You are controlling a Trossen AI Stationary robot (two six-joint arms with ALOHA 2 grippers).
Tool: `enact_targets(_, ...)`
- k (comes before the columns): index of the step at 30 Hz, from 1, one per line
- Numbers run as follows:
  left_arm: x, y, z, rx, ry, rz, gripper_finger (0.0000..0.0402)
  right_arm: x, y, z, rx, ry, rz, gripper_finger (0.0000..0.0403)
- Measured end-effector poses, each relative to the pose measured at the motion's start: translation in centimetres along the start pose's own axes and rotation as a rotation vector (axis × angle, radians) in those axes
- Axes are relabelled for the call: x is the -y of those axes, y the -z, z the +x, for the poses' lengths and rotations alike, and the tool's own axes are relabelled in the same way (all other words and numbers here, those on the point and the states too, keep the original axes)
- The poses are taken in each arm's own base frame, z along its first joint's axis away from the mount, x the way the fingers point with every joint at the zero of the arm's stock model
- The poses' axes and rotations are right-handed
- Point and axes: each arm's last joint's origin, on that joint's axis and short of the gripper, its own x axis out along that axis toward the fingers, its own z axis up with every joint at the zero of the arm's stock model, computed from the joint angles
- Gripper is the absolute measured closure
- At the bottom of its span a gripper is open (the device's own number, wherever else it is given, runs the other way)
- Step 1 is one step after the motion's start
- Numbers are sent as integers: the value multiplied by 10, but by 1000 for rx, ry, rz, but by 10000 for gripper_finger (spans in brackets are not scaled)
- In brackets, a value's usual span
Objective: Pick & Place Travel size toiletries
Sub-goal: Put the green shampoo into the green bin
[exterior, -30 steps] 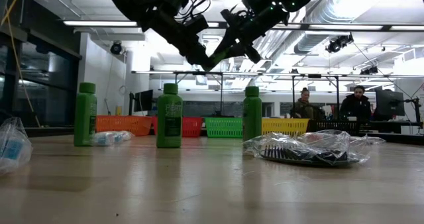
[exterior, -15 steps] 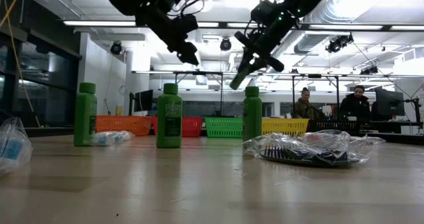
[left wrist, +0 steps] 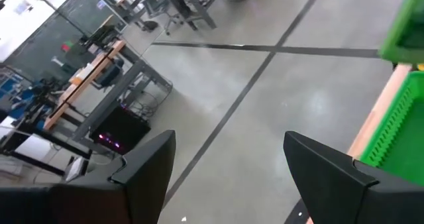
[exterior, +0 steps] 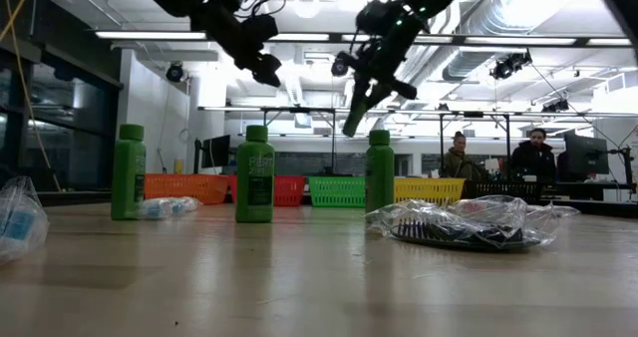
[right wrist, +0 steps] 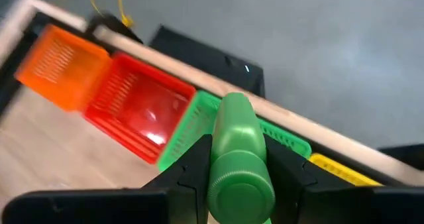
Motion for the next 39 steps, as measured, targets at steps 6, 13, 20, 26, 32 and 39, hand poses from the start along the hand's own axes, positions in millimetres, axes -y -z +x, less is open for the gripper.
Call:
enact_targets(6,-3,2,0,-11,-3,-19,121,-4,2,31,-169,90,-14,310)
enact_targets(13,-1,3,0,-23,21,-31,121,2,13,58,-280,155,44,303)
enact_targets(20,-1,4,0,-27,26,-75,121,6,21,75,-326,204,71,300)
enact_targets(26,0,6,0,-46,42,-65,121,11,23,78,-308,277,79,299)
enact_targets(32,1,7,0,-54,53,-67,121,23,20,88,-317,261,129,298)
enact_targets(39,1,7,0,-55,53,-68,121,22,26,99,-342,266,122,296)
